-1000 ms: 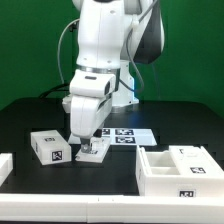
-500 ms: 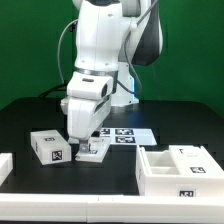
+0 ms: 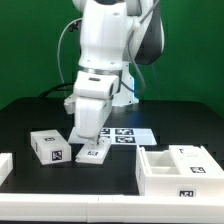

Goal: Assemble cabinet

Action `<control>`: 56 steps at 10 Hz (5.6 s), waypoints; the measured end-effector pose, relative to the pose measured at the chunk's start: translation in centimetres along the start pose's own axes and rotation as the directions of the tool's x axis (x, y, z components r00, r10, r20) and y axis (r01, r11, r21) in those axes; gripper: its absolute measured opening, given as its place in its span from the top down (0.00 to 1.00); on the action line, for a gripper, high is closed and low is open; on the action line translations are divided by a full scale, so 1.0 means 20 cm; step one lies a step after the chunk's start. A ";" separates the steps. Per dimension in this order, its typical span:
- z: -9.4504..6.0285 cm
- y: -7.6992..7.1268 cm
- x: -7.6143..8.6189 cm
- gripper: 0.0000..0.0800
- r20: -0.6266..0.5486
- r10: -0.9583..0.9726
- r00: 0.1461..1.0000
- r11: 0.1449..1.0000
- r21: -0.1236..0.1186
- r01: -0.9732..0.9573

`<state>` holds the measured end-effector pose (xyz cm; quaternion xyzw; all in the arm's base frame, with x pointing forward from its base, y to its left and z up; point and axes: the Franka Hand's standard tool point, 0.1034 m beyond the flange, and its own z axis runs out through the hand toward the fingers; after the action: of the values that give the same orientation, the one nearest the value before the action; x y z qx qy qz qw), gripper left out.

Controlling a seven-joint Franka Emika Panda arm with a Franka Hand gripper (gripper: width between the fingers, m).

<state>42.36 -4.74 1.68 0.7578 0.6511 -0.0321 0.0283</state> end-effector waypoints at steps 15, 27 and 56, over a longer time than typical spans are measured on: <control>-0.23 0.01 0.34 0.92 -0.014 -0.134 0.991 0.987 -0.087 0.133; -0.27 0.15 0.47 0.92 -0.012 -0.130 0.991 0.983 -0.133 0.127; -0.29 0.07 0.43 0.92 0.029 -0.165 0.986 0.986 -0.026 0.165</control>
Offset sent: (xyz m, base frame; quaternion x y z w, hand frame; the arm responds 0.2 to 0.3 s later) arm -0.0172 -0.0209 0.0164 -0.0593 0.1141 0.2178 0.9675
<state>45.02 4.06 6.65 0.7004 0.7115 -0.0352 0.0447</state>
